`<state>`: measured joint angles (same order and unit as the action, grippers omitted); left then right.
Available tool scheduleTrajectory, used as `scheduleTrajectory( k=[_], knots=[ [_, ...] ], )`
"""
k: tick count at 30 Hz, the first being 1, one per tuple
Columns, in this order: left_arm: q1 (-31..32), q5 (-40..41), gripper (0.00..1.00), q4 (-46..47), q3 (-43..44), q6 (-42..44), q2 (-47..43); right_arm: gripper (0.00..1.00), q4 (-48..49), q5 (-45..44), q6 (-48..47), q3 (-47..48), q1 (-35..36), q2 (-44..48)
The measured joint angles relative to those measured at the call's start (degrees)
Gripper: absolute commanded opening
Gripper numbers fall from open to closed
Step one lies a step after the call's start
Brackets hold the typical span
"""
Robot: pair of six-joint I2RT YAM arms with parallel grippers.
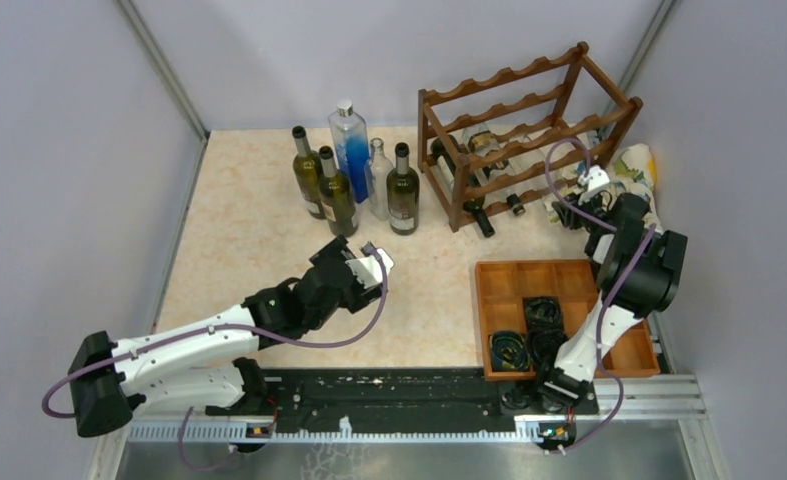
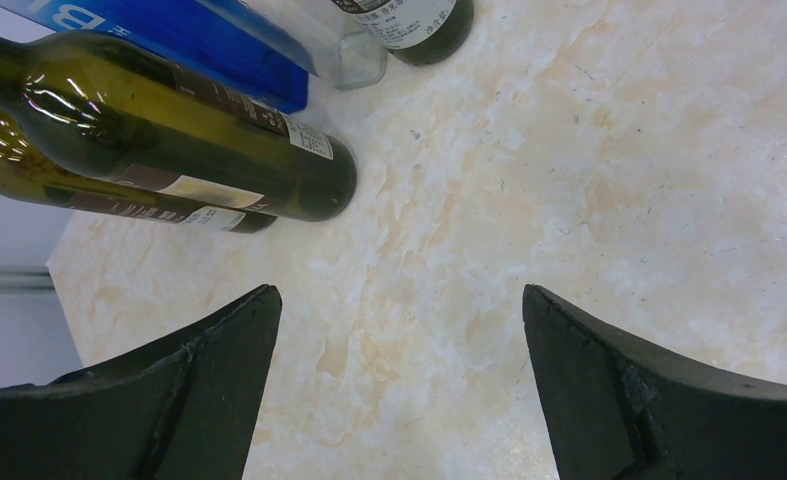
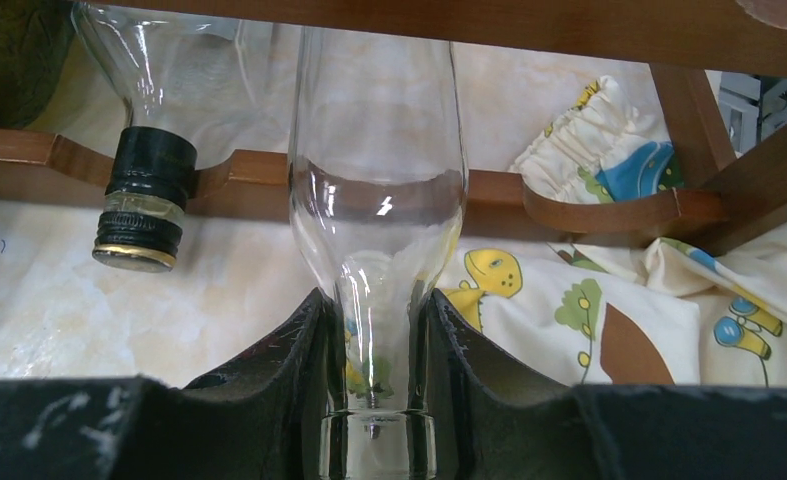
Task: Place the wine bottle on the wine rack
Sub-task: Place the wine bottle in the wine rack.
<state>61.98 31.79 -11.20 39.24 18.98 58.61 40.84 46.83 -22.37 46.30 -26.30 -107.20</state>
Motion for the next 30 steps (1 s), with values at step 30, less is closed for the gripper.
scheduleTrajectory(
  k=[30],
  knots=[
    [0.0,1.2,0.97,0.6,-1.0,1.5,2.3,0.00,12.6,-6.0,5.0,6.5,6.2,-10.1]
  ],
)
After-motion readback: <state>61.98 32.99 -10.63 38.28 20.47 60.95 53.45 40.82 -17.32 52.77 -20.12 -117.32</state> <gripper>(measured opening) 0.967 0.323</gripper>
